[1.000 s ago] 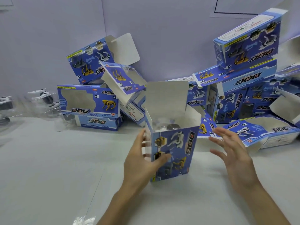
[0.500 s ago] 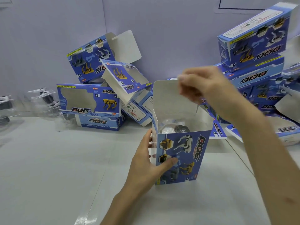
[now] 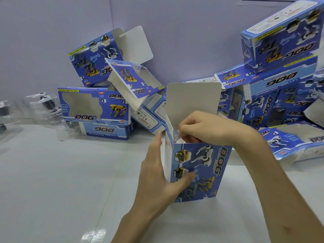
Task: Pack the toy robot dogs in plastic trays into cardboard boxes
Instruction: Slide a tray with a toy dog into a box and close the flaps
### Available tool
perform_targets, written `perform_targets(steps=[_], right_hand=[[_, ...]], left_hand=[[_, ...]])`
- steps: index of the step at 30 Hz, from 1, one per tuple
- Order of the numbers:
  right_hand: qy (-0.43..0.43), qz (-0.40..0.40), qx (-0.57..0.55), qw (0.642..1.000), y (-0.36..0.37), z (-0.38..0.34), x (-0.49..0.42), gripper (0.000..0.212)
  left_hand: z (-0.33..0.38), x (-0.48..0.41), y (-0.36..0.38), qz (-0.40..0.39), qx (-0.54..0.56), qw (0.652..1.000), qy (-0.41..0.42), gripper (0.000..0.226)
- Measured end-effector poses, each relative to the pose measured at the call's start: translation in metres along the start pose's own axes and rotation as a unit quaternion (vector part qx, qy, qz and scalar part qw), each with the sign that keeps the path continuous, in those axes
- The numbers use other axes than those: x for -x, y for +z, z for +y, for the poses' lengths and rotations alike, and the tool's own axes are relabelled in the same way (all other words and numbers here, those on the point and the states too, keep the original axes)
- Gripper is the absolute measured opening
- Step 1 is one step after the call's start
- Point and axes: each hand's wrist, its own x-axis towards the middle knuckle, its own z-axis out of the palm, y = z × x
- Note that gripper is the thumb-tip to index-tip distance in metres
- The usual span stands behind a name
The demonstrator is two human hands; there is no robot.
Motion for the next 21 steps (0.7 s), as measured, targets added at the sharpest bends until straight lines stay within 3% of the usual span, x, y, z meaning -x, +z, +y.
perform_targets(steps=[3,6,10,15,21], right_hand=[[0.003,0.001,-0.003,1.000,0.000,0.000,0.001,0.042],[0.006,0.002,-0.002,1.000,0.000,0.000,0.001,0.041],[0.006,0.004,-0.001,1.000,-0.001,-0.002,0.003,0.039],[0.012,0.006,0.007,1.000,-0.001,-0.004,0.003,0.035],[0.026,-0.013,0.028,0.999,-0.003,-0.008,0.005,0.032]], left_hand=[[0.009,0.000,-0.006,0.082,-0.010,0.993,0.087,0.097],[0.015,-0.002,-0.013,0.107,-0.007,0.986,0.126,0.086],[0.020,-0.006,-0.013,0.065,-0.023,0.987,0.144,0.078],[0.019,-0.012,-0.019,0.073,-0.036,0.983,0.162,0.066],[0.020,-0.028,-0.020,0.047,-0.045,0.974,0.215,0.037]])
